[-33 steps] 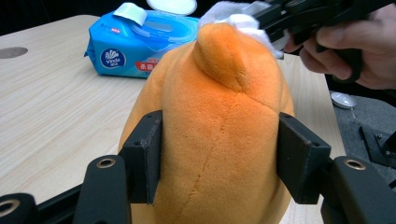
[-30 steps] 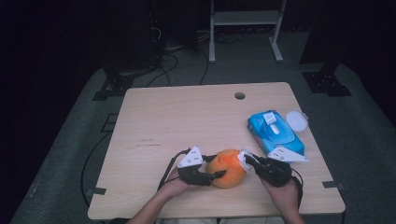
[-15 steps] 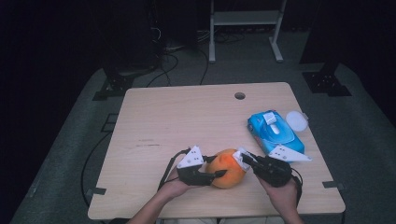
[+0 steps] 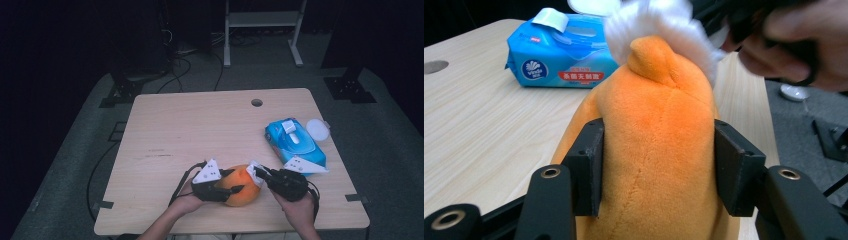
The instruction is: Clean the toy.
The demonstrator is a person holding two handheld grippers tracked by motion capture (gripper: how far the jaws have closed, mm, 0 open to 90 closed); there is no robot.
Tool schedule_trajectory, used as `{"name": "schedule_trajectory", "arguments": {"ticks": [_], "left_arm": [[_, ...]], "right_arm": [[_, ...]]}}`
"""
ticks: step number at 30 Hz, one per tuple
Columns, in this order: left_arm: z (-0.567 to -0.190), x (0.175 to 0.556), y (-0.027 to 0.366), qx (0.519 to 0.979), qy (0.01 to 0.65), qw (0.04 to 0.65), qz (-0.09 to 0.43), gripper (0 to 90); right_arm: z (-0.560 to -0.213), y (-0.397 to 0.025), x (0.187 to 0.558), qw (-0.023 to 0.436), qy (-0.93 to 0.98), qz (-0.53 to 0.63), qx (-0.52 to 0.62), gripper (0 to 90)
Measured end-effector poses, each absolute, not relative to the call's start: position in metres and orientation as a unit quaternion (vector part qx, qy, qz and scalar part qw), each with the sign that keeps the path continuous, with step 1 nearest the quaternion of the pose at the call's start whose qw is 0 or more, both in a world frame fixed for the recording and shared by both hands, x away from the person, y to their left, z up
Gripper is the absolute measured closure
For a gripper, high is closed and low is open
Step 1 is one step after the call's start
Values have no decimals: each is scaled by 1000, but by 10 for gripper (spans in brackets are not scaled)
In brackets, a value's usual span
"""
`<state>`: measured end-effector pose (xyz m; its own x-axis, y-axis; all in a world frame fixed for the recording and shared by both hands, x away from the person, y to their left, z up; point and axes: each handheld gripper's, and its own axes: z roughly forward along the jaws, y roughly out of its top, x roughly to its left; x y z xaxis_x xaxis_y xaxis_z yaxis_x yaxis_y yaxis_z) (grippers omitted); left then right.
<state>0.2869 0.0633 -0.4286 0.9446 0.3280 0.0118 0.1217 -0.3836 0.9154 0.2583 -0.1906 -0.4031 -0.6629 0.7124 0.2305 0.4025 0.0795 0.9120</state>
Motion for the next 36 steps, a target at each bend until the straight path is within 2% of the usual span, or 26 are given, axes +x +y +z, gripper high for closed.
{"name": "schedule_trajectory", "arguments": {"ticks": [3,7,8,11,15,20,25,27,29,30,31,36], "left_arm": [[-429,285,61,830,125,535,99,420],[-429,290,64,826,145,539,83,204],[-431,292,66,826,152,537,80,176],[-435,294,69,825,155,538,72,189],[-429,289,67,828,144,533,99,392],[-419,283,61,831,143,524,118,450],[-420,279,58,834,135,522,114,439],[-423,283,59,830,142,531,98,353],[-426,291,62,833,160,522,90,220],[-428,293,63,832,166,524,78,188],[-432,296,65,826,170,533,68,196],[-434,290,62,832,161,524,83,328]], "right_arm": [[-406,-191,259,138,725,553,387,826],[-420,-199,264,132,722,544,407,826],[-420,-201,265,128,719,545,412,826],[-421,-203,267,129,719,543,413,826],[-412,-203,264,143,715,546,413,826],[-389,-195,247,172,711,573,369,826],[-398,-179,247,180,743,541,352,826],[-408,-183,252,169,743,535,364,826],[-411,-188,255,173,742,529,374,826],[-410,-191,256,173,739,528,380,825],[-411,-193,257,173,738,528,383,826],[-407,-183,251,182,743,525,373,826]]}}
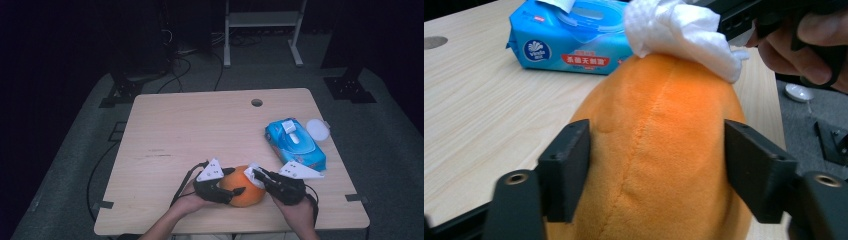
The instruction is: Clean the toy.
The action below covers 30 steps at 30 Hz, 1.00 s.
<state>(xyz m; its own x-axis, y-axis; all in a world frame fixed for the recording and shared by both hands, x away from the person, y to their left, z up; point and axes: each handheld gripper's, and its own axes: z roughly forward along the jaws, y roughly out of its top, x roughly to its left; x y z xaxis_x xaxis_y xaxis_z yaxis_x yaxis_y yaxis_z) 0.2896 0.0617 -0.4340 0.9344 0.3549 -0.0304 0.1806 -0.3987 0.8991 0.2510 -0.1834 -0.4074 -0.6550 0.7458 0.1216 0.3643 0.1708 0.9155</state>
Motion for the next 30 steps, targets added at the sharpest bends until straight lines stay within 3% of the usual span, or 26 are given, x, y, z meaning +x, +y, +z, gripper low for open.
{"name": "schedule_trajectory", "arguments": {"ticks": [6,10,12,18,25,27,30], "left_arm": [[-434,288,63,830,128,541,50,354],[-437,293,63,831,145,534,62,172],[-440,294,62,830,146,534,60,167],[-429,286,60,835,134,526,88,420],[-416,283,66,829,119,541,81,504],[-419,285,65,827,114,545,76,462],[-425,291,63,830,134,534,86,216]], "right_arm": [[-413,-198,261,182,738,514,397,826],[-414,-205,264,183,736,510,406,826],[-414,-203,263,182,736,509,406,826],[-402,-185,249,172,741,534,369,826],[-401,-176,246,169,752,534,348,826],[-406,-183,251,166,750,529,361,825],[-409,-190,254,165,746,526,374,826]]}}
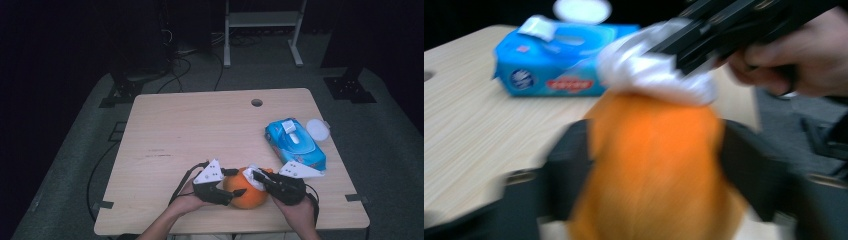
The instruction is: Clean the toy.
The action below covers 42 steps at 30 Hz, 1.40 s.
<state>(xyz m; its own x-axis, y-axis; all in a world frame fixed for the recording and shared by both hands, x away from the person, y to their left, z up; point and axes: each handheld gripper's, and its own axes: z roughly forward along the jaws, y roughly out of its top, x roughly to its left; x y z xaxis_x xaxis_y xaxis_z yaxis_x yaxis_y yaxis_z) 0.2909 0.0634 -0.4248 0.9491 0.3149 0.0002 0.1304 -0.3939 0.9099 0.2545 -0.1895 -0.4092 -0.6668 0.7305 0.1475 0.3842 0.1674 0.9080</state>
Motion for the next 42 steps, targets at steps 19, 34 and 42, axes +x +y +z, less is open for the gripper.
{"name": "schedule_trajectory", "arguments": {"ticks": [19,34,42], "left_arm": [[-414,283,63,822,114,550,88,415],[-422,286,64,832,119,534,88,412],[-408,283,66,827,121,541,89,433]], "right_arm": [[-406,-189,254,156,739,536,378,826],[-401,-185,248,171,734,538,378,828],[-401,-191,252,165,734,536,383,827]]}}
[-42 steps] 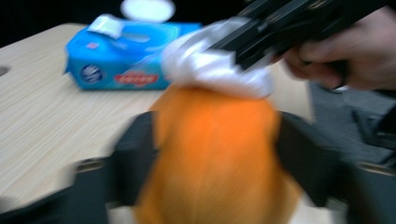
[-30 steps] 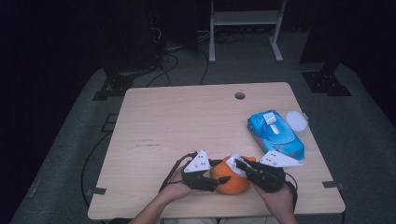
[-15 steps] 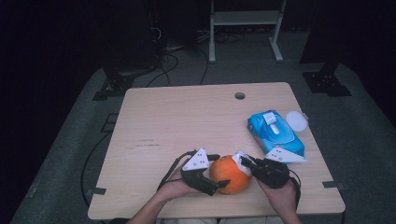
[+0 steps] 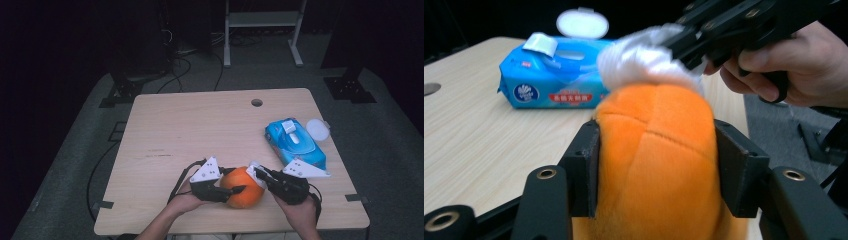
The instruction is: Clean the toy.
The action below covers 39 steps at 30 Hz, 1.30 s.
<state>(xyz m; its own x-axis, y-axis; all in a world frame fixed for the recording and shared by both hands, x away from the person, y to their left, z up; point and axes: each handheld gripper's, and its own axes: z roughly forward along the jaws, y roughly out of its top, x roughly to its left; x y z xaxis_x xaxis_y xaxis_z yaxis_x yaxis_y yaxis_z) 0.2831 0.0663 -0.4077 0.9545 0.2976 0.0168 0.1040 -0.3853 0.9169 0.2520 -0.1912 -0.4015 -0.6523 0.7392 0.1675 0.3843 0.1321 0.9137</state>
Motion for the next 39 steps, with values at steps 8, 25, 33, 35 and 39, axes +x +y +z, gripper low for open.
{"name": "schedule_trajectory", "arguments": {"ticks": [8,25,33,35,39], "left_arm": [[-413,283,60,825,126,543,95,347],[-425,280,51,828,125,542,76,269],[-427,281,52,825,117,549,64,239],[-427,280,50,825,118,548,68,239],[-426,284,55,828,107,549,49,178]], "right_arm": [[-394,-173,242,174,745,541,349,828],[-390,-168,239,178,756,541,322,827],[-395,-185,249,178,748,528,360,826],[-392,-180,244,183,752,527,350,826],[-390,-170,240,189,765,522,326,827]]}}
